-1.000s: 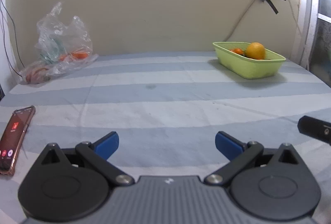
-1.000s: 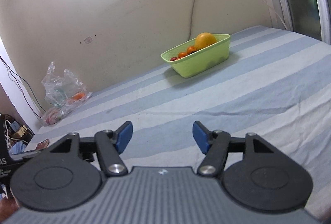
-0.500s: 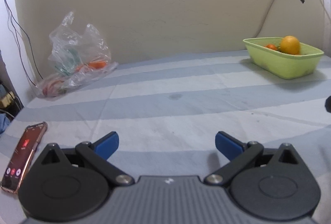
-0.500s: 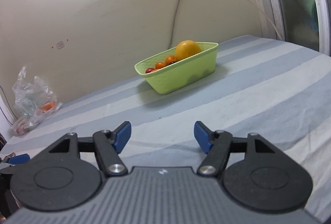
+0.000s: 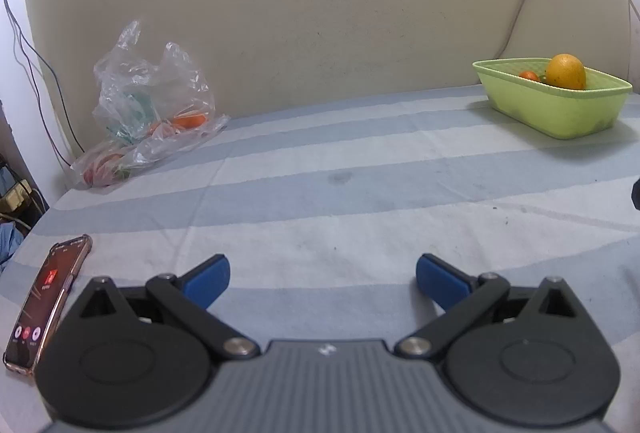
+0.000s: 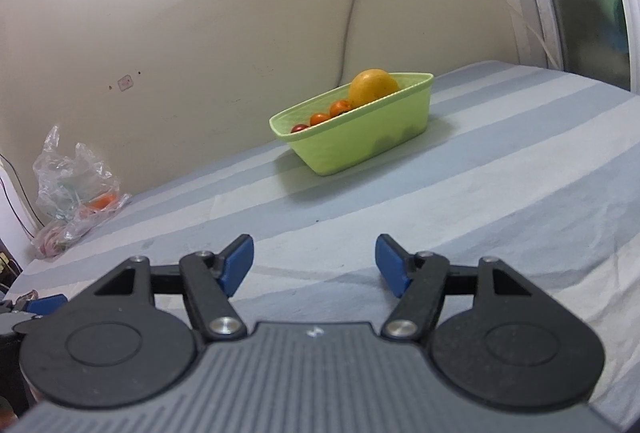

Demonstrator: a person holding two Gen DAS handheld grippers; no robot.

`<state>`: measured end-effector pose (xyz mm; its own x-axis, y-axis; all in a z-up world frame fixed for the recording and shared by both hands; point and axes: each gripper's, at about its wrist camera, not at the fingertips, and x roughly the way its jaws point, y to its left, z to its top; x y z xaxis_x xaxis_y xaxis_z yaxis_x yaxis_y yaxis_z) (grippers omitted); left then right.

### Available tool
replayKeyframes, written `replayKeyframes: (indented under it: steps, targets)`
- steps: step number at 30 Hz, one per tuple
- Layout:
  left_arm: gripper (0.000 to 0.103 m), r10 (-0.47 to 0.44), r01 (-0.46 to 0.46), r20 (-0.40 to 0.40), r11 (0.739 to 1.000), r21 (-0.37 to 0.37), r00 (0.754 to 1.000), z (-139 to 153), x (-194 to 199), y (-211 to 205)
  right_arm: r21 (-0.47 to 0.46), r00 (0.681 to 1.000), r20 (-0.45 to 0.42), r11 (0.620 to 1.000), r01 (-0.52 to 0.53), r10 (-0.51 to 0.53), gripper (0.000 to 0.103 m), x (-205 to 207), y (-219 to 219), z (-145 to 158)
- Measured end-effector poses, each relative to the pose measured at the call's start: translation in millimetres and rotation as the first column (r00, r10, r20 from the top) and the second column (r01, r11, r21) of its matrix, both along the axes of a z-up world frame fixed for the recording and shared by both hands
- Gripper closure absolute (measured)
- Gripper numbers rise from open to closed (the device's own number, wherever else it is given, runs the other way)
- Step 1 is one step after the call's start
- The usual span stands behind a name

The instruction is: Organize fruits

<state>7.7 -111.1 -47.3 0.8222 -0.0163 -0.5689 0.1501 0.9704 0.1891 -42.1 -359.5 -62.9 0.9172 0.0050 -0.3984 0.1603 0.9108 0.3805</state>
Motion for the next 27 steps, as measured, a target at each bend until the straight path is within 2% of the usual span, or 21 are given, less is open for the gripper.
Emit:
replayKeyframes:
  steps: [7,27]
  targets:
    - [0.0,-0.001,0.001,-0.01,1.0,-0.015,1.0,0.4,1.6,3.0,0.038,1.0,-0.007,0.999,-0.011,0.011,0.034,2.1,-6.4,-0.2]
    - [0.0,-0.027,0.026,-0.023,0.998,-0.065,0.999,1.1,2.6,10.5,0.023,1.0,-0.01,1.0,-0.013,0.013,0.033,4.8,-7.4,0.3]
